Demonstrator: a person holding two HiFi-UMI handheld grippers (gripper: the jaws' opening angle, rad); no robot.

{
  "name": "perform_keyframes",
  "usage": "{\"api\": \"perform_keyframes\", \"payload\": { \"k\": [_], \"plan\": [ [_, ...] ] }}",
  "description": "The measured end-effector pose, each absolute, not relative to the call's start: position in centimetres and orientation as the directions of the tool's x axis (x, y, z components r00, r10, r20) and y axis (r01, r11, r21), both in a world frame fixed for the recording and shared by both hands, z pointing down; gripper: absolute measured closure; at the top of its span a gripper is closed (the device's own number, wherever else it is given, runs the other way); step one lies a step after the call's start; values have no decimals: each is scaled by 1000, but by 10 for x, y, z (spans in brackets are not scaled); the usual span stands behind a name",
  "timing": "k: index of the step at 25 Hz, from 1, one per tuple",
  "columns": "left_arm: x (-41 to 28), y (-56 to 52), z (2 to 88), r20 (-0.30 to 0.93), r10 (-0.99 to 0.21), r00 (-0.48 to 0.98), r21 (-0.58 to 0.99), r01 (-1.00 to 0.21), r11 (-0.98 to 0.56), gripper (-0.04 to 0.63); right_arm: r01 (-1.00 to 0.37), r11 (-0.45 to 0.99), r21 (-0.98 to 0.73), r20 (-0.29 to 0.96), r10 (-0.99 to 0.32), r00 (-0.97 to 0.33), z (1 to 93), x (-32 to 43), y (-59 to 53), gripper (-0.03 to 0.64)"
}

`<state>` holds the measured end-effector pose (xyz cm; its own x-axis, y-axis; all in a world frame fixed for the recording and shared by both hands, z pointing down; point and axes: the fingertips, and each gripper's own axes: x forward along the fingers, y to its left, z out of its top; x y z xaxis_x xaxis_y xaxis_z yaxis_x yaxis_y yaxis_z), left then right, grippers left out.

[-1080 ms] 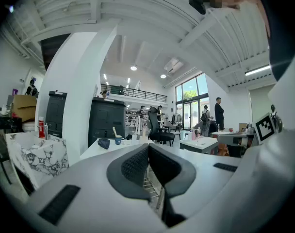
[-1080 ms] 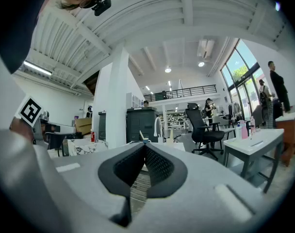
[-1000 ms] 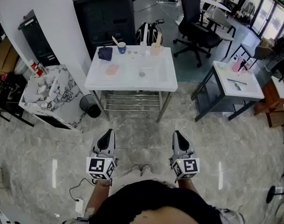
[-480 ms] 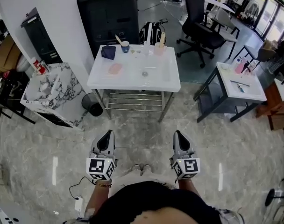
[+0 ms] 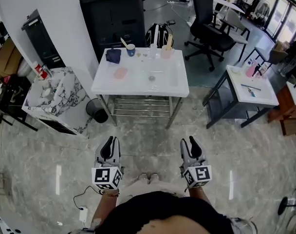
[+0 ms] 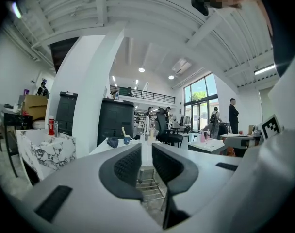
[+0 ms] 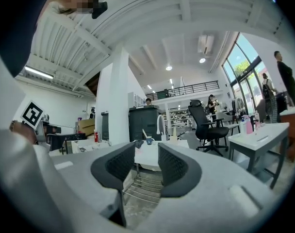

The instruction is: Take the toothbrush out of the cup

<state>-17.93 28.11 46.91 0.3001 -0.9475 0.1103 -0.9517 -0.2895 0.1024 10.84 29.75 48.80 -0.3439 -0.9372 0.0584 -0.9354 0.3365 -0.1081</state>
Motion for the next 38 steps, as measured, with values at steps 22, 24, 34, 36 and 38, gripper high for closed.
{"api": "perform_keyframes", "payload": {
  "k": [22, 24, 34, 36, 38],
  "plan": [
    [-162, 276, 469, 81, -944, 321, 96, -945, -313, 57, -966, 248, -67, 91, -963, -254, 493, 119, 282, 109],
    [-159, 275, 470, 89, -946, 313, 86, -948, -306, 57, -964, 256, -70, 96, -960, -262, 495, 122, 282, 109],
    [-153, 265, 490, 125, -961, 245, 110, -966, -232, 57, -933, 355, -58, 132, -924, -359, 511, 126, 270, 110],
    [-147, 261, 490, 126, -961, 246, 118, -966, -232, 57, -925, 377, -57, 138, -914, -381, 510, 127, 267, 110],
    [-141, 256, 487, 127, -959, 254, 87, -966, -245, 57, -920, 389, -55, 136, -910, -392, 510, 128, 264, 110]
  ]
}}
